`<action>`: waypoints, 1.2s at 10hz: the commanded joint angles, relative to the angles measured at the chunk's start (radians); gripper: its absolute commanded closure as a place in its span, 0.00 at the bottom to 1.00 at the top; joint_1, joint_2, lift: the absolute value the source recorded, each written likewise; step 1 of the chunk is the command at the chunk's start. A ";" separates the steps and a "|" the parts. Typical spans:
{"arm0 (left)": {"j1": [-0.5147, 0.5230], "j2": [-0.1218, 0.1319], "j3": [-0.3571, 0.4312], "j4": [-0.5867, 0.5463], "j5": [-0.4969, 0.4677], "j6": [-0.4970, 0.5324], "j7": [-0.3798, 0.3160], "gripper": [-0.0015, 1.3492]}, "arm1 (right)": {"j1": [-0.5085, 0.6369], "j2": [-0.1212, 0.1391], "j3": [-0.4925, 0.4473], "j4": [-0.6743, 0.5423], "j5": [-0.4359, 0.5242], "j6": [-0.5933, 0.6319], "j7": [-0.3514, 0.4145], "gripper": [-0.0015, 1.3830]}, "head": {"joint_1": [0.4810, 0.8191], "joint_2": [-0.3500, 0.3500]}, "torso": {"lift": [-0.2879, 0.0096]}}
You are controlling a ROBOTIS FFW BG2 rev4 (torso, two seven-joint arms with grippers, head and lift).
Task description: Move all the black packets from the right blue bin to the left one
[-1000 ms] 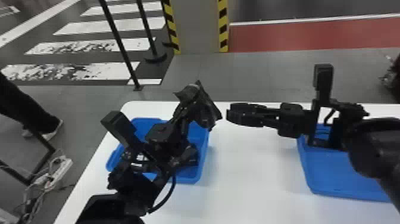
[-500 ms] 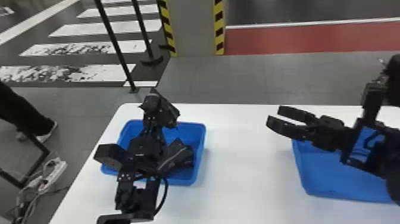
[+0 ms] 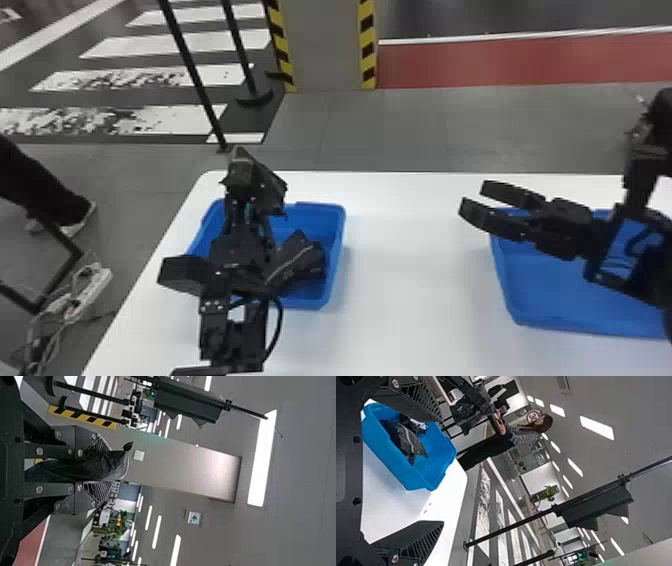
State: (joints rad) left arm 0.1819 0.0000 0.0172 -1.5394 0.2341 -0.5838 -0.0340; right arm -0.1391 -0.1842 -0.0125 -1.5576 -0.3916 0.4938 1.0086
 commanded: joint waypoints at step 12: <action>0.230 0.005 -0.049 -0.047 -0.079 0.012 0.019 0.07 | 0.618 0.020 -0.115 -0.471 0.060 -0.455 -0.564 0.07 | 0.63 0.55 | 0.60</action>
State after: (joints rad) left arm 0.3890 0.0014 -0.0357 -1.5647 0.1718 -0.6321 -0.0153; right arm 0.4587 -0.1653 -0.1265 -2.0304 -0.3383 0.0441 0.4463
